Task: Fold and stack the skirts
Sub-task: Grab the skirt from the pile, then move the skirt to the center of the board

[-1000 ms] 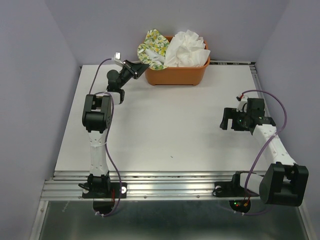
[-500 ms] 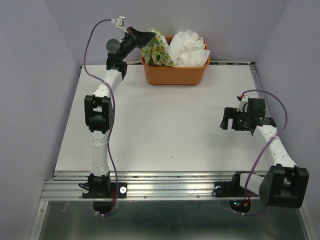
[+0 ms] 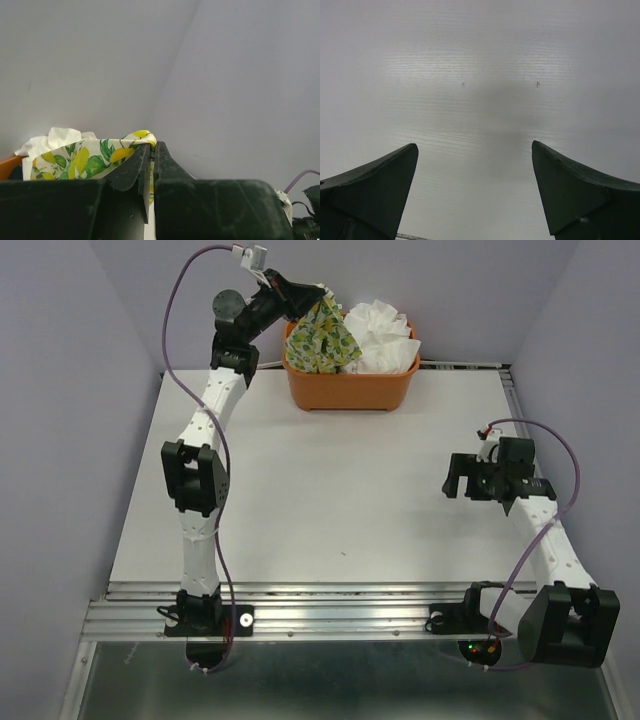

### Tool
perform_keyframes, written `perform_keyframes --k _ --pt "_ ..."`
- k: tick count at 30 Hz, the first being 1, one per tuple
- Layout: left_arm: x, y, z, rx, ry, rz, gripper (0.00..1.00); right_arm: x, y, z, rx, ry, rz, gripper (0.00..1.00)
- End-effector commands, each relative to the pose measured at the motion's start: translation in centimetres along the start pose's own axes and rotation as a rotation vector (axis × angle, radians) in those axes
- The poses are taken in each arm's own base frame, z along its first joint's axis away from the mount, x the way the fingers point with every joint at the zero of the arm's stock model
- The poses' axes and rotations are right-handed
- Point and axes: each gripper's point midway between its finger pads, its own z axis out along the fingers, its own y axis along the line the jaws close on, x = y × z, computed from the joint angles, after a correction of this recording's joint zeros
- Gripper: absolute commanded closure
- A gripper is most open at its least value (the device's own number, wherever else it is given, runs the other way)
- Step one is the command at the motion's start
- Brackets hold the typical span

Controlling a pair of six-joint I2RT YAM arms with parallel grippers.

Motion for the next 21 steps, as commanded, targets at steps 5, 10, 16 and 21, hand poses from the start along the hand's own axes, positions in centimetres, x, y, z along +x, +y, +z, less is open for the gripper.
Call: perform_keyframes --k 5,10,16,21 --pt "-6.6 -15.2 -2.1 0.120 0.066 0.250 1.00 -5.1 1.6 -2.5 -0.065 -0.153 -0.062 0.00" --pt "-7.7 -19.4 -4.4 0.120 0.119 0.373 1.00 -7.0 2.9 -3.3 -0.132 -0.190 -0.084 0.00" --pt "-2.5 -19.8 -7.6 0.138 0.342 0.297 1.00 -8.1 3.4 -3.8 -0.155 -0.216 -0.106 0.00" --pt "6.6 -14.8 -12.4 0.004 0.675 0.344 1.00 -7.4 3.2 -3.9 -0.146 -0.195 -0.141 0.00"
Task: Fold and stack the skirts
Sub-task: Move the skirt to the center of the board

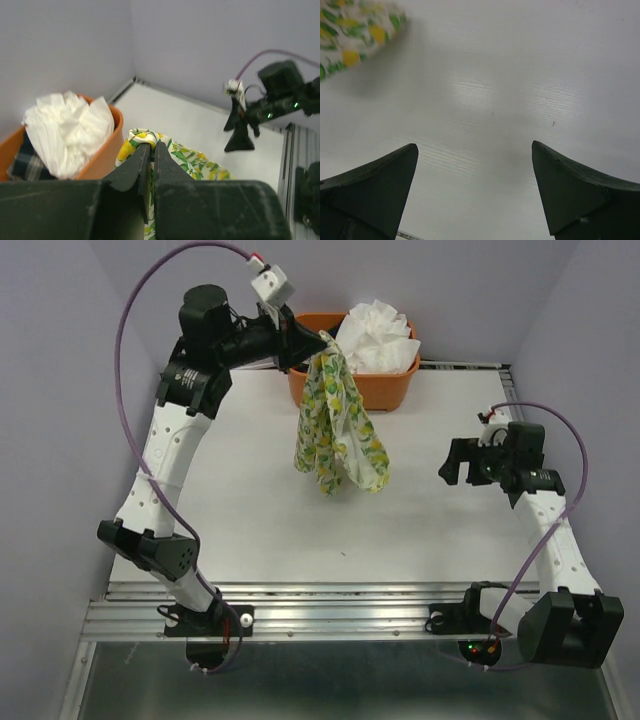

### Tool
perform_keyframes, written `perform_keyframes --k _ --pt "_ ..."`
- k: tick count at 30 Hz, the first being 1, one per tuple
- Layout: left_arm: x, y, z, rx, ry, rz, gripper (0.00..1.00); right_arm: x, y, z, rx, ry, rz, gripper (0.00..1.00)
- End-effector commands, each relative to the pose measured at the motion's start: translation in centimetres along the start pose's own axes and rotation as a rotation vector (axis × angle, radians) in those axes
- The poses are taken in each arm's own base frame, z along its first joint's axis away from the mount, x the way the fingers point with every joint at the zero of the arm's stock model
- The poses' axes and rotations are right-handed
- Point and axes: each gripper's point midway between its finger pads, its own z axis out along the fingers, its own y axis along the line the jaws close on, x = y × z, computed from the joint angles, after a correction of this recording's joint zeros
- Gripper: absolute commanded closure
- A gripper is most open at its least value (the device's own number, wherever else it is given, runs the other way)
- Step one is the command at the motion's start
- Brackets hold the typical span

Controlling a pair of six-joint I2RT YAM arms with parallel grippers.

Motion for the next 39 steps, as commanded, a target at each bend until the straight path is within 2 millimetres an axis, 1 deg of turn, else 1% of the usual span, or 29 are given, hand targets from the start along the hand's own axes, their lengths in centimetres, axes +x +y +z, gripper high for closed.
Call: perform_keyframes --k 1,2,4,5,6,7,8,9,10,13,14,15,16,18,19,20,21,22,23,25,26,29,30,31,33,34,35,36,39 --pt "15.6 2.1 -1.6 -0.055 0.457 -0.042 1.00 -2.4 0.2 -1.1 -0.009 -0.058 -0.075 0.00" --pt "17.9 3.6 -2.5 -0.140 0.536 -0.035 1.00 -2.1 0.3 -1.1 -0.016 -0.050 -0.082 0.00" --pt "22.4 5.2 -4.1 -0.213 0.668 -0.040 1.00 -1.3 0.7 -1.0 -0.046 -0.023 -0.103 0.00" --pt "26.3 6.0 -6.0 -0.270 0.787 -0.046 1.00 -0.9 0.8 -0.9 -0.058 -0.011 -0.108 0.00" --pt "28.1 6.5 -7.0 -0.283 0.846 -0.016 1.00 -0.5 1.1 -0.9 -0.084 0.006 -0.120 0.00" --pt "31.5 6.9 -8.8 -0.311 0.940 -0.011 1.00 -0.4 1.3 -0.9 -0.099 0.011 -0.129 0.00" --pt "32.7 6.7 -9.2 -0.297 0.961 -0.006 1.00 -0.3 1.6 -0.9 -0.117 0.017 -0.135 0.00" --pt "33.9 7.1 -10.3 -0.326 1.003 0.019 1.00 0.1 2.2 -1.0 -0.159 0.030 -0.152 0.00" --pt "35.9 7.2 -11.5 -0.344 1.049 0.018 1.00 0.3 2.5 -1.0 -0.183 0.044 -0.155 0.00" --pt "38.5 7.2 -12.9 -0.361 1.092 -0.005 1.00 1.4 4.0 -0.7 -0.267 0.087 -0.169 0.00" --pt "39.0 7.4 -13.3 -0.375 1.101 -0.019 1.00 1.7 4.5 -0.6 -0.286 0.102 -0.172 0.00" --pt "39.8 8.0 -13.8 -0.409 1.102 -0.063 1.00 2.1 5.6 -0.3 -0.322 0.114 -0.193 0.02" --pt "40.1 8.5 -14.1 -0.428 1.099 -0.089 1.00 3.0 6.3 0.2 -0.345 0.140 -0.196 0.03" --pt "41.0 9.2 -14.4 -0.456 1.095 -0.156 1.00 3.8 7.9 0.6 -0.378 0.161 -0.220 0.04" --pt "41.2 10.2 -15.2 -0.495 1.084 -0.199 1.00 3.9 8.6 1.1 -0.378 0.160 -0.250 0.04" --pt "41.0 10.5 -15.0 -0.509 1.051 -0.255 1.00 4.8 10.6 1.4 -0.424 0.185 -0.292 0.04" --pt "41.0 10.9 -15.3 -0.526 1.036 -0.297 1.00 5.1 11.5 1.5 -0.441 0.191 -0.310 0.05" --pt "41.3 12.0 -16.3 -0.563 1.022 -0.348 1.00 5.0 12.2 2.0 -0.445 0.184 -0.322 0.05" --pt "41.4 12.3 -16.6 -0.576 1.009 -0.386 1.00 5.6 14.0 2.0 -0.482 0.196 -0.360 0.05" --pt "41.7 12.6 -17.1 -0.604 0.990 -0.459 1.00 5.8 15.7 2.8 -0.496 0.199 -0.392 0.06" --pt "41.8 12.8 -17.6 -0.613 0.983 -0.481 1.00 6.5 17.4 2.8 -0.530 0.209 -0.426 0.06" --pt "42.0 12.4 -18.1 -0.623 0.968 -0.506 1.00 6.6 19.3 3.8 -0.553 0.217 -0.439 0.07" --pt "41.9 12.2 -18.0 -0.617 0.962 -0.511 1.00 7.1 20.4 3.9 -0.577 0.224 -0.460 0.07" --pt "41.7 12.0 -17.9 -0.619 0.949 -0.514 1.00 7.1 21.1 4.5 -0.582 0.223 -0.469 0.07" --pt "42.1 11.6 -18.2 -0.622 0.952 -0.534 1.00 7.6 22.5 4.8 -0.605 0.227 -0.496 0.07" --pt "42.4 11.3 -18.3 -0.627 0.953 -0.545 1.00 8.2 23.8 4.9 -0.626 0.229 -0.529 0.07" --pt "42.5 11.3 -18.6 -0.643 0.959 -0.545 1.00 8.6 24.4 5.0 -0.633 0.233 -0.547 0.07" --pt "42.6 11.3 -18.9 -0.652 0.961 -0.548 1.00 9.1 25.4 5.1 -0.645 0.227 -0.587 0.07" --pt "43.3 11.0 -19.7 -0.675 0.966 -0.561 1.00 10.9 26.4 5.7 -0.646 0.242 -0.652 0.09"
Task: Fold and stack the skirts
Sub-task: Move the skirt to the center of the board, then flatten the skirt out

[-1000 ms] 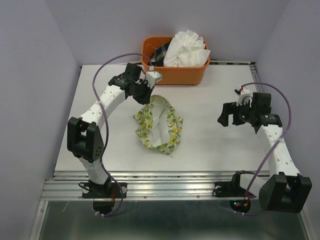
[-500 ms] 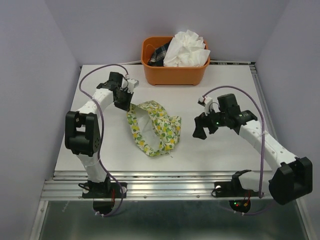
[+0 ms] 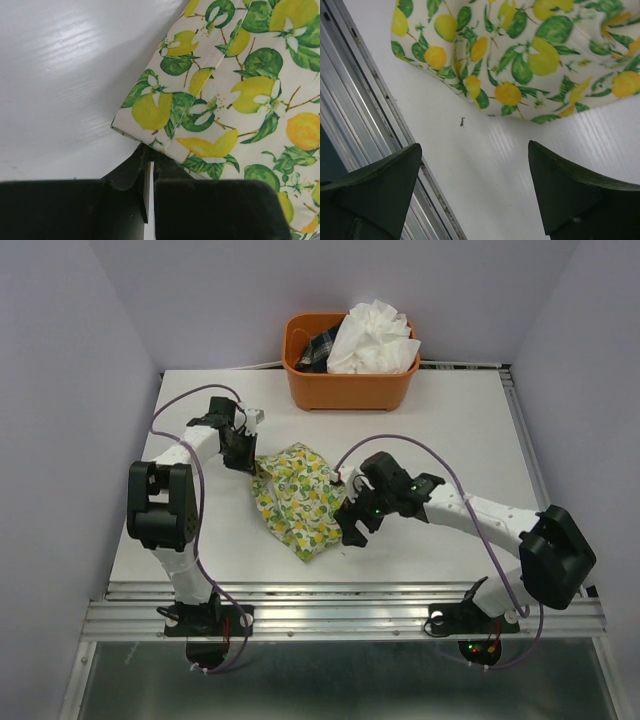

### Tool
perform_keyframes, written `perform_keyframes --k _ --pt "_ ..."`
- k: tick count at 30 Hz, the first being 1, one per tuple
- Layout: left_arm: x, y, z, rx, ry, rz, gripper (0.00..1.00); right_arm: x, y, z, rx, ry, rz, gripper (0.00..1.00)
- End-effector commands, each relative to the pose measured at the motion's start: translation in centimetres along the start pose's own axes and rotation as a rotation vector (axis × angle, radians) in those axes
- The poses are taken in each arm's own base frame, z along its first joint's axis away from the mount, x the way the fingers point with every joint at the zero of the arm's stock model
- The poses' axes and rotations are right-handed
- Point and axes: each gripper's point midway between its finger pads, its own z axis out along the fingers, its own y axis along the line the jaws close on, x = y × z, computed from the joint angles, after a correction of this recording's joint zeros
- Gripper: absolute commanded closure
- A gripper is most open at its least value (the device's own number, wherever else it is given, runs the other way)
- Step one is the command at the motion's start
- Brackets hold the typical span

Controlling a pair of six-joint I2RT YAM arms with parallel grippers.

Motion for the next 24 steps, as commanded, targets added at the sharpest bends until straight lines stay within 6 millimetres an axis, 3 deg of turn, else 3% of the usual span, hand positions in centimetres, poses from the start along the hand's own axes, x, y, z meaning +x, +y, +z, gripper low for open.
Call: perform_keyframes --k 1,3,5,9,12,17,19,24 --pt "-0.2 0.1 -1.8 -0.016 -0.059 -0.033 1.00 -4.5 1.2 1.2 0.054 -0.104 -0.151 0.11" --pt "0.1 0.4 -1.7 -0.018 -0.055 -0.047 1.00 -3.7 0.6 2.5 0.075 -0.075 -0.144 0.12" --pt "0.4 0.3 -1.7 0.002 -0.054 -0.049 1.00 -4.4 -0.3 3.0 0.121 -0.096 -0.128 0.14" --pt "0.3 -1.7 -2.5 0.114 -0.081 0.019 1.00 -7.7 -1.7 2.6 0.205 -0.169 -0.157 0.15" --pt "-1.0 -3.6 -3.9 0.193 -0.151 0.120 1.00 -12.1 -2.4 0.9 0.275 -0.292 -0.242 0.15" --pt "-3.1 -6.9 -4.4 0.289 -0.201 0.198 1.00 -15.4 -3.2 0.1 0.335 -0.356 -0.298 0.15" --pt "-3.2 -9.1 -4.3 0.343 -0.200 0.240 1.00 -16.5 -3.4 -0.5 0.336 -0.397 -0.341 0.15" --pt "-3.3 -11.6 -3.4 0.400 -0.192 0.264 1.00 -15.9 -4.0 0.3 0.251 -0.371 -0.482 0.13"
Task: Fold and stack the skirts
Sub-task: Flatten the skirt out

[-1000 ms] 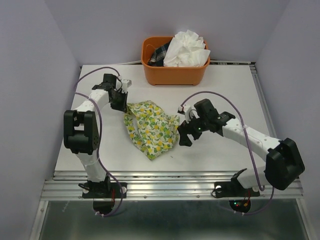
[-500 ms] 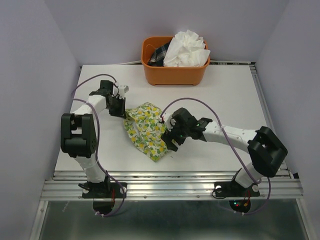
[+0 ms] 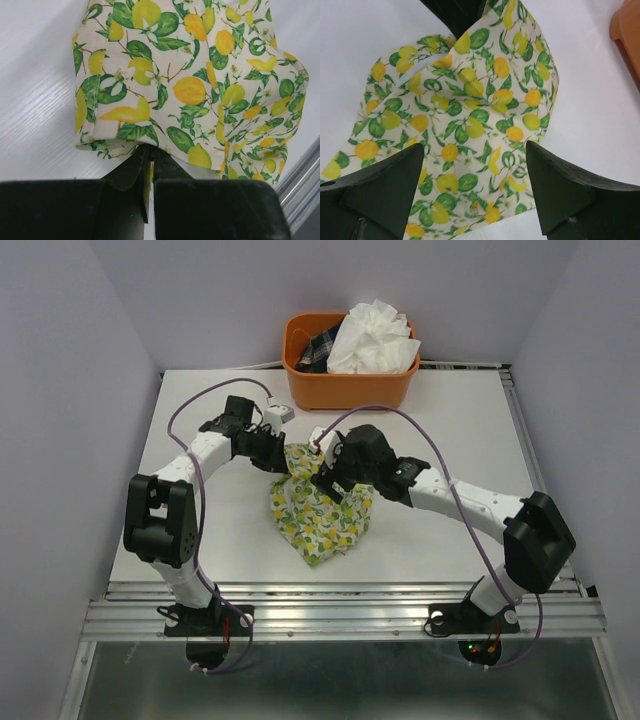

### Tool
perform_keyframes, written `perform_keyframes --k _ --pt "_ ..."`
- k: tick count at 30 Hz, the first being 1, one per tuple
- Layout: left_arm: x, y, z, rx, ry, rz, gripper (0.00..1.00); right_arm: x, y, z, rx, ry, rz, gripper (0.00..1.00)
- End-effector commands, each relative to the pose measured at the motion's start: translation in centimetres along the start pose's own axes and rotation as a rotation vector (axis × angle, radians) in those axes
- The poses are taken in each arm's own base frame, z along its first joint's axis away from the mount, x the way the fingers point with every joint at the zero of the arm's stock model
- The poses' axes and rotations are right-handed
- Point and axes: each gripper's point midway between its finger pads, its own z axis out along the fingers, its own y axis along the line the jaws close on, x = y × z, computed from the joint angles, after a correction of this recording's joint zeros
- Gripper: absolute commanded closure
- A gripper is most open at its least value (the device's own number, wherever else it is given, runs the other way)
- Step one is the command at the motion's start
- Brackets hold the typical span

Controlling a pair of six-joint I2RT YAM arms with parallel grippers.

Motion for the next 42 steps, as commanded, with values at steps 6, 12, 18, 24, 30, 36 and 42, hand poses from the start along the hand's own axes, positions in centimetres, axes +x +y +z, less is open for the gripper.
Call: perform_keyframes --k 6,12,18,24,30,36,42 --pt "-2.5 -4.1 0.7 0.214 -0.059 0.049 1.00 -1.1 0.4 1.4 -0.171 -0.063 -0.271 0.15" --pt "-2.5 -5.6 1.4 0.329 -0.047 0.026 1.00 -0.8 0.2 1.0 -0.193 -0.061 -0.377 0.16" --pt "-3.2 -6.8 2.0 0.387 -0.047 0.035 1.00 -0.6 0.6 0.6 -0.211 -0.067 -0.418 0.16" --pt "-3.0 -8.1 2.4 0.431 -0.029 0.043 1.00 -0.6 0.6 1.4 -0.225 -0.067 -0.419 0.23" --pt "-2.8 -8.7 2.7 0.459 -0.021 0.041 1.00 0.5 -0.3 2.0 -0.203 -0.053 -0.405 0.34" --pt "-2.8 -8.9 2.9 0.473 -0.020 0.031 1.00 0.4 -0.5 2.4 -0.215 -0.063 -0.395 0.50" --pt "-3.1 -8.9 3.0 0.474 -0.023 0.033 1.00 1.2 0.5 2.4 -0.275 -0.051 -0.409 0.61"
